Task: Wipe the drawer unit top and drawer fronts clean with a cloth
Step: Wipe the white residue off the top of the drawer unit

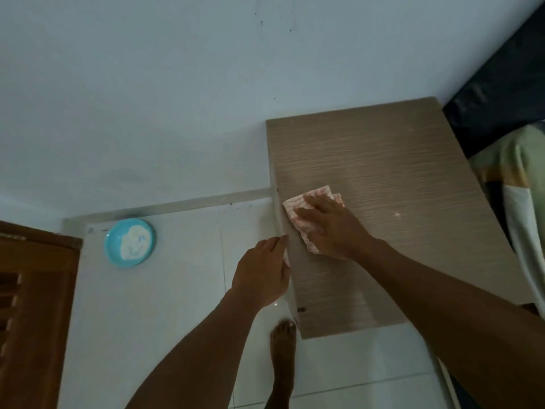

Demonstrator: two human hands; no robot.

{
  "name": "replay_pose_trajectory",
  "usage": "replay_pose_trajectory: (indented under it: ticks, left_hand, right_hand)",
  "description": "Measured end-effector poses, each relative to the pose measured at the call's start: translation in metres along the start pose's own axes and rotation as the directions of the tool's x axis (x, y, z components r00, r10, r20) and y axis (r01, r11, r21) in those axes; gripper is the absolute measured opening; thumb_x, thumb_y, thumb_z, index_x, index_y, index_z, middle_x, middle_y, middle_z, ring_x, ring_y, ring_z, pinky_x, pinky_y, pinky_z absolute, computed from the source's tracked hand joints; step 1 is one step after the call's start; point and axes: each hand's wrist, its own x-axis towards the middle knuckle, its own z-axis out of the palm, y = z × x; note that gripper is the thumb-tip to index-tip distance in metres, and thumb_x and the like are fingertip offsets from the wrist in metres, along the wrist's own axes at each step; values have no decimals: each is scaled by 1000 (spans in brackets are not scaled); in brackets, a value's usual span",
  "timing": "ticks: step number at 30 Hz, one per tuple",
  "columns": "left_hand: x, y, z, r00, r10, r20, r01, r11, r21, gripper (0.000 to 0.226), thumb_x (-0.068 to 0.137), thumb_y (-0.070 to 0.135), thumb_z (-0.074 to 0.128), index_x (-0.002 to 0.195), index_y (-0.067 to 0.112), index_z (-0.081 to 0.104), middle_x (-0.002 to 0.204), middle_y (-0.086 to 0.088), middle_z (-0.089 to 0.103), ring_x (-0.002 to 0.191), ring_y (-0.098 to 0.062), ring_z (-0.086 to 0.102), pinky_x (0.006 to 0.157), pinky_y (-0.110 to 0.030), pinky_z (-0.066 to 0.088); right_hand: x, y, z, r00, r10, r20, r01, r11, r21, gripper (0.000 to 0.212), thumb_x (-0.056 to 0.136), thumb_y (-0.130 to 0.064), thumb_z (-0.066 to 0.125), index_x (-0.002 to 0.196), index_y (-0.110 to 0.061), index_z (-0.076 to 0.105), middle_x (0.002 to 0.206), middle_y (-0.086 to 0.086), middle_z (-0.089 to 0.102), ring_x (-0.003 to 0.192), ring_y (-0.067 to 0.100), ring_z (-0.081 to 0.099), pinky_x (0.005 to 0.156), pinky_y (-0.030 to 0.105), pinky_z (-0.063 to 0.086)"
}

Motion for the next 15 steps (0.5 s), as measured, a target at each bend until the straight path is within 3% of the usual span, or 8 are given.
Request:
replay_pose_trajectory:
  ticks: [4,9,13,15]
  left_hand:
    - [-26,10,7,1000,6,15,-6,999,34,53,95,29,45,147,17,40,142,-2,53,125,-19,52,94,-32,49]
    - [-73,30,27,1000,12,10,-12,998,69,52,94,29,45,144,16,44,141,-3,53,129,-20,47,98,-36,48]
    - [-117,49,44,1000,11,-13,-10,996,89,52,94,28,46,144,17,45,143,-2,51,133,-20,44,100,-37,47]
    - [-139,59,51,1000,6,-18,-4,994,106,50,95,29,46,144,18,45,145,-2,50,135,-20,42,102,-35,45]
  right_hand:
    - [-44,-3,19,1000,3,-4,-3,1000,31,56,93,-23,58,147,-31,45,163,-1,27,151,25,22,120,45,30]
    - [-107,-13,41,1000,-8,0,8,999,36,49,93,-12,55,140,-25,55,156,0,41,144,25,34,115,39,35]
    - [-172,-26,59,997,-26,-69,27,999,23,45,88,-6,57,130,-20,64,140,1,57,131,25,45,105,41,45]
    - [-201,-31,64,999,-42,-32,41,998,-37,38,89,-6,57,123,-20,67,128,1,62,119,22,50,97,39,48]
